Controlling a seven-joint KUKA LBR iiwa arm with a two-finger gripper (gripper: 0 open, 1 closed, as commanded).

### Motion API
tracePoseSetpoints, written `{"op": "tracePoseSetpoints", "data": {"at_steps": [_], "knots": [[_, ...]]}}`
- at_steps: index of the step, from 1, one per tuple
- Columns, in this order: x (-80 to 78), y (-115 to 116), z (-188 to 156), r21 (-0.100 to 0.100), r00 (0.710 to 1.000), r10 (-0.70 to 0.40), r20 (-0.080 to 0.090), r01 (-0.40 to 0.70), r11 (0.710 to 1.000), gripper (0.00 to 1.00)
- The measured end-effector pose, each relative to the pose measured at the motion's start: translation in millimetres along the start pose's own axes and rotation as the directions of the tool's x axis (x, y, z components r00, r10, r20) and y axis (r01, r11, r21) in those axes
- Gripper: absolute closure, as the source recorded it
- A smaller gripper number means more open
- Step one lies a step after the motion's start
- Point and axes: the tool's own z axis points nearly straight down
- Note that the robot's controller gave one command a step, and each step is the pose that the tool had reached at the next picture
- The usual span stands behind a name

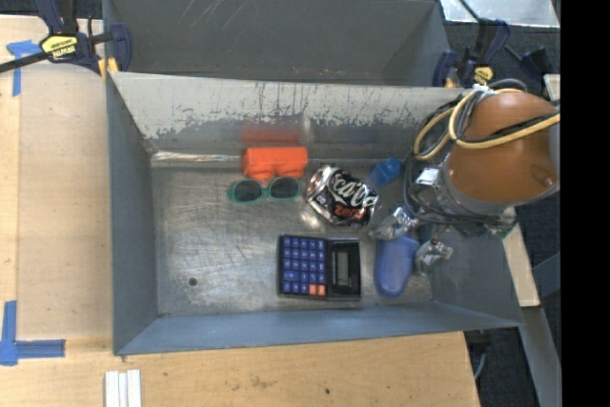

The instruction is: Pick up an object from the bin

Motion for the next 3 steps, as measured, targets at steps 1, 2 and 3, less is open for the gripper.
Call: {"op": "tracePoseSetpoints", "data": {"at_steps": [1,2,3], "knots": [[0.0,0.0,0.0,0.000,1.000,0.000,0.000,0.000,1.000,1.00],[0.2,0.4,-1.9,0.000,1.000,0.000,-0.001,0.000,1.000,1.00],[1.7,1.9,-11.3,-0.006,1.000,0.000,-0.008,0.000,1.000,1.00]]}}
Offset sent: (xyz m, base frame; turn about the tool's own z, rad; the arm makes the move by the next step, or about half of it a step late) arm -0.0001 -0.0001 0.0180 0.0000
